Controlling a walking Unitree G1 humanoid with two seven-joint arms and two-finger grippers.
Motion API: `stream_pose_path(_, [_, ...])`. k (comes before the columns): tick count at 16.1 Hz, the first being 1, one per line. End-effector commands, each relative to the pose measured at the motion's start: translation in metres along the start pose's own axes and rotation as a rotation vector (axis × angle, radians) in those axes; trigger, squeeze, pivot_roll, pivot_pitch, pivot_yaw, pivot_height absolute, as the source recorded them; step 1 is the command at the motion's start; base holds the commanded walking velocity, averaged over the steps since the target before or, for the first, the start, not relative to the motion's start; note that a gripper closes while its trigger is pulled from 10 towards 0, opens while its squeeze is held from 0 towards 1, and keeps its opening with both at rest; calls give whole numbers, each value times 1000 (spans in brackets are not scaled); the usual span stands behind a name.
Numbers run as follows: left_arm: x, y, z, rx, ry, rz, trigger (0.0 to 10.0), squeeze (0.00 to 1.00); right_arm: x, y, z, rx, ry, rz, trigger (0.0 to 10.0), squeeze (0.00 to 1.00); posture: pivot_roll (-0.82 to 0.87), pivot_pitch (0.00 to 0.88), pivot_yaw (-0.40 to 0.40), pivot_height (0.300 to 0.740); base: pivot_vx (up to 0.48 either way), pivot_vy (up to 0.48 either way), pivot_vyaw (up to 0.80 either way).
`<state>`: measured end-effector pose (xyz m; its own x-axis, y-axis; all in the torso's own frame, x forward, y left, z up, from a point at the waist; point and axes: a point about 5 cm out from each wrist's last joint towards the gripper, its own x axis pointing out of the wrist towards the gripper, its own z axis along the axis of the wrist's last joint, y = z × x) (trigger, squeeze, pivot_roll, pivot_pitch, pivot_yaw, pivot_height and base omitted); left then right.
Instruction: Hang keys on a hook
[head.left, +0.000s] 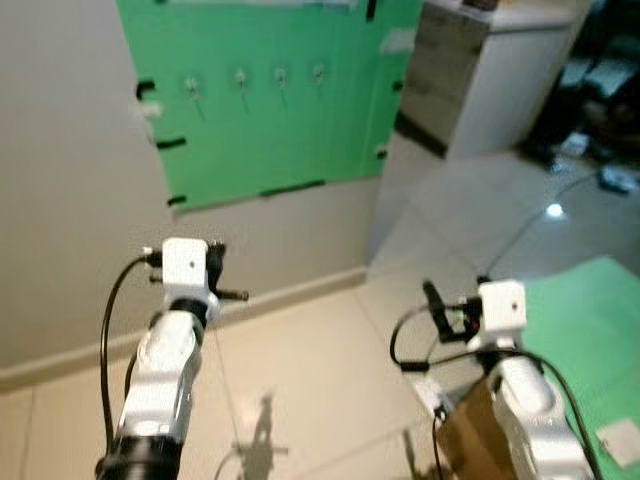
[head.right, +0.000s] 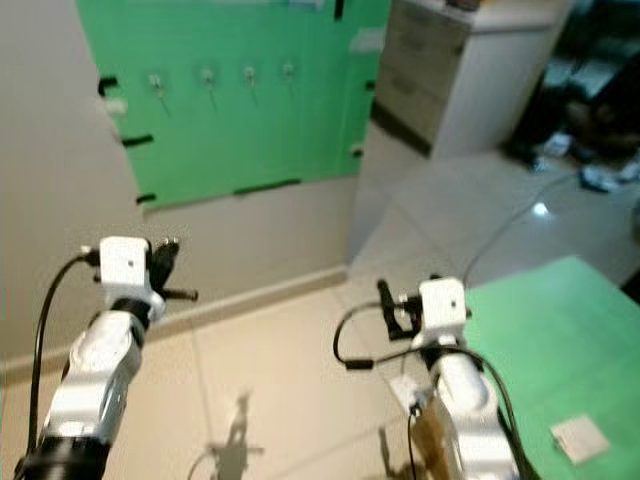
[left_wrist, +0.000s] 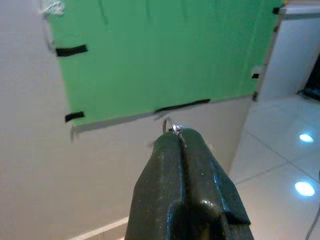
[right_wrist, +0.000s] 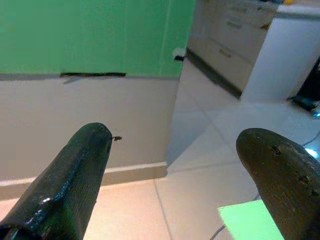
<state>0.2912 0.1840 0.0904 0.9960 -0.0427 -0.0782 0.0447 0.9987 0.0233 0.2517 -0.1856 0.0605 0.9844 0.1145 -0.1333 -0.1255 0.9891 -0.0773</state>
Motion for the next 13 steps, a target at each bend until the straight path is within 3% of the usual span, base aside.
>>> stream_pose_path(1, [4,1,6,-18,-3,24,10000,0,7,6,10,-6,-43,10,10000,1000,11,0,-16,740,480,0,0])
stream_pose_path(4, [6,-10,6,-46,-2,11,10000,0,9,12,16,3,-78,16,10000,1000,4,0,-8,740,480,0,0])
stream_pose_path(8, [12,-23,12,-19,-19,-44,10000,0,10,16,19,-2,-98,25,10000,1000,-2,0,-5,740,480,0,591])
stream_pose_path(13, [16,-27,19,-26,-38,-45,10000,0,14,18,23,-10,-106,18,10000,1000,-2,0,-1,740,480,0,588])
